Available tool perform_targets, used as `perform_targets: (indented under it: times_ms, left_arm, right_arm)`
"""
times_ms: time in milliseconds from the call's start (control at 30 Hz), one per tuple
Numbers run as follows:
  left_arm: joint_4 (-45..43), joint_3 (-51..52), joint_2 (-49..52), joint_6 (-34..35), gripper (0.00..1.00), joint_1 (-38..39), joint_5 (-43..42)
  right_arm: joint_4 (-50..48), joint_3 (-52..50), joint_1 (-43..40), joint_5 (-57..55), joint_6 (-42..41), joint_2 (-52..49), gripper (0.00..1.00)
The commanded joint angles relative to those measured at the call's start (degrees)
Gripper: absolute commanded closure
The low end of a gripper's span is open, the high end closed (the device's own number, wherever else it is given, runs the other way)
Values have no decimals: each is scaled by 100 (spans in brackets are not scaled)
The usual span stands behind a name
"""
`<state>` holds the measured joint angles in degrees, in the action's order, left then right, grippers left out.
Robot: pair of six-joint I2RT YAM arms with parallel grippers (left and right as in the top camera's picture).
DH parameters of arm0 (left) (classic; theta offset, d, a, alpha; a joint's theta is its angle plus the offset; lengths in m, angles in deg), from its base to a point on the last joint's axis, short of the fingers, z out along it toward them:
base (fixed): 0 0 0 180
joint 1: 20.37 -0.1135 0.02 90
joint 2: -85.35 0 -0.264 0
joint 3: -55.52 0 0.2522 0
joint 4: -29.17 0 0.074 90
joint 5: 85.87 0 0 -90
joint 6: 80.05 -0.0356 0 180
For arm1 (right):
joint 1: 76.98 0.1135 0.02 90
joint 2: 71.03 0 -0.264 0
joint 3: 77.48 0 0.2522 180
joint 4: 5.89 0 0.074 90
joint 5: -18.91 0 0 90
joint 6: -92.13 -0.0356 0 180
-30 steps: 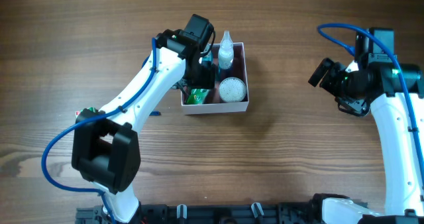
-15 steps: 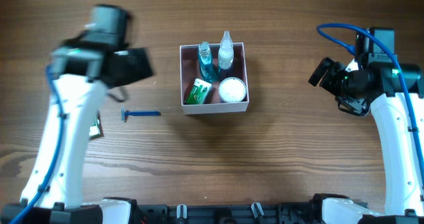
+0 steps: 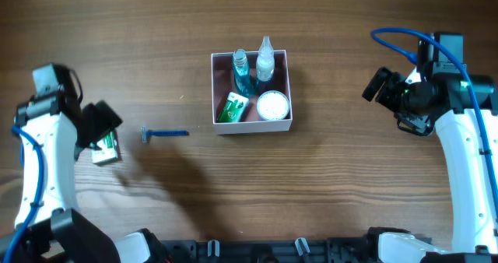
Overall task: Pack container
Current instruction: 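Release the soap in the box's front-left and withdraw the left gripper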
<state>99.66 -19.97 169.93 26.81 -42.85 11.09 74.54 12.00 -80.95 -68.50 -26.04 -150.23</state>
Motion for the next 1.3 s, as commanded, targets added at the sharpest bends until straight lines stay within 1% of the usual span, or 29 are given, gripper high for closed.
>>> perform_targets:
  times_ms: [0, 233, 333, 600, 767, 933, 1033, 1067, 1100, 1267]
  left_arm:
    - [-415, 479, 140, -623, 0, -407, -151]
    - [-1150, 560, 553, -671, 0, -699, -186]
    - [-1370, 560, 796, -1443, 0, -688, -538]
    - [-1628, 560, 1366, -2223, 0, -673, -1443]
    - [-1622, 560, 1670, -2284, 0, -612, -1060]
    - [-1582, 560, 1856, -2240, 1, -614, -984]
    - [-1585, 560, 1873, -2210, 8, -614, -879]
    - [-1585, 560, 1873, -2197, 11, -614, -861]
    - [-1587, 560, 1873, -2197, 18, -614, -861]
    - [-1587, 560, 1873, -2197, 32, -614, -868]
  right_arm:
    - [-24, -33, -13, 48, 116, -20, 0]
    - [-24, -33, -13, 48, 118, -20, 0]
    - [-22, -33, -13, 48, 118, -20, 0]
    - [-26, -33, -13, 48, 118, -20, 0]
    - [-26, -33, -13, 48, 116, -20, 0]
    - [-24, -33, -13, 48, 116, -20, 0]
    - [-22, -33, -13, 48, 116, -20, 0]
    - [-22, -33, -13, 48, 114, -20, 0]
    - [-22, -33, -13, 48, 114, -20, 0]
    - [-15, -33, -13, 48, 116, -20, 0]
